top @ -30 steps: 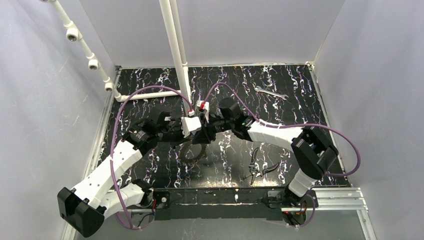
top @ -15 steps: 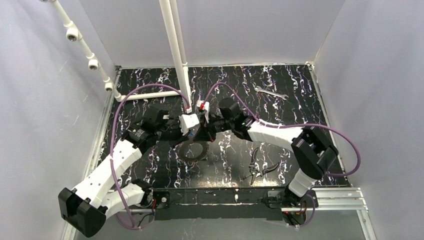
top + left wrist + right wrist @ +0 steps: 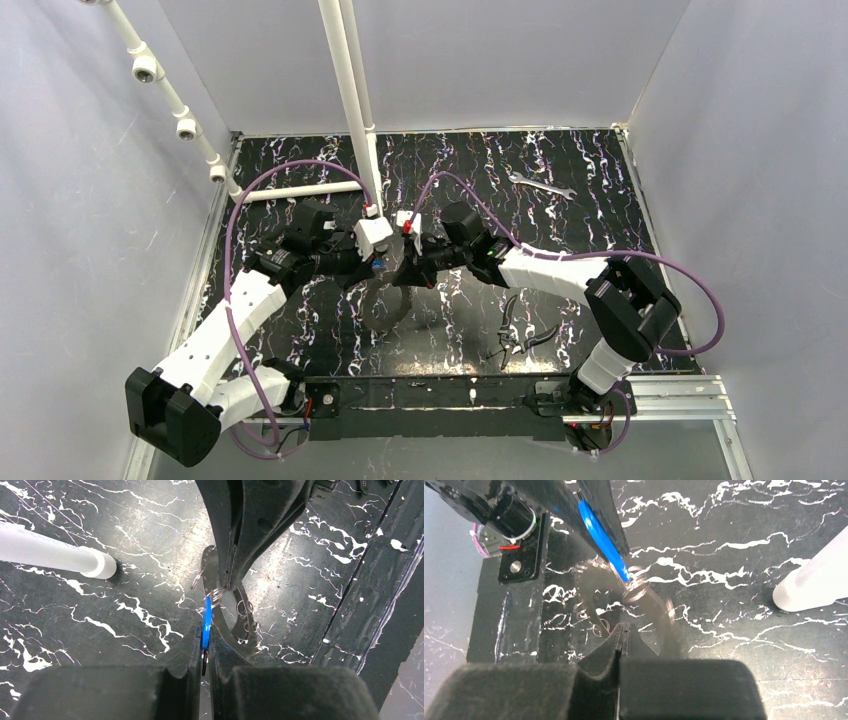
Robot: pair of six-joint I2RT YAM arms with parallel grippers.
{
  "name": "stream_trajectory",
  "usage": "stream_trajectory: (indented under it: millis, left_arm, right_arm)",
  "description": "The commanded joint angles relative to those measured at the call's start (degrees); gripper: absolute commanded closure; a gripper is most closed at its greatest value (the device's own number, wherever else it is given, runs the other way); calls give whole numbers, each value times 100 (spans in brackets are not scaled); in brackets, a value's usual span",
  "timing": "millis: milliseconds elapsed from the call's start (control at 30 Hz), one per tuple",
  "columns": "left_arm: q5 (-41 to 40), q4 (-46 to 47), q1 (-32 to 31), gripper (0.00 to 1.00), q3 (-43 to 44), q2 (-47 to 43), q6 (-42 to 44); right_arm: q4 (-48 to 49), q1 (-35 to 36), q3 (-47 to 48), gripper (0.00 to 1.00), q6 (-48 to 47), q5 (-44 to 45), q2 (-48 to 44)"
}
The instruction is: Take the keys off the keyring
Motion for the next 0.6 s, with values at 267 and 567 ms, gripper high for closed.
stream_trajectory:
  millis: [267, 567]
  left_arm:
    - [525, -191, 69, 100, 250, -156, 7]
    - [466, -201, 73, 100, 251, -195, -47]
  right_arm:
    - [-264, 56, 74, 98, -487, -22, -134]
    - [-294, 85, 601, 57, 433, -67, -78]
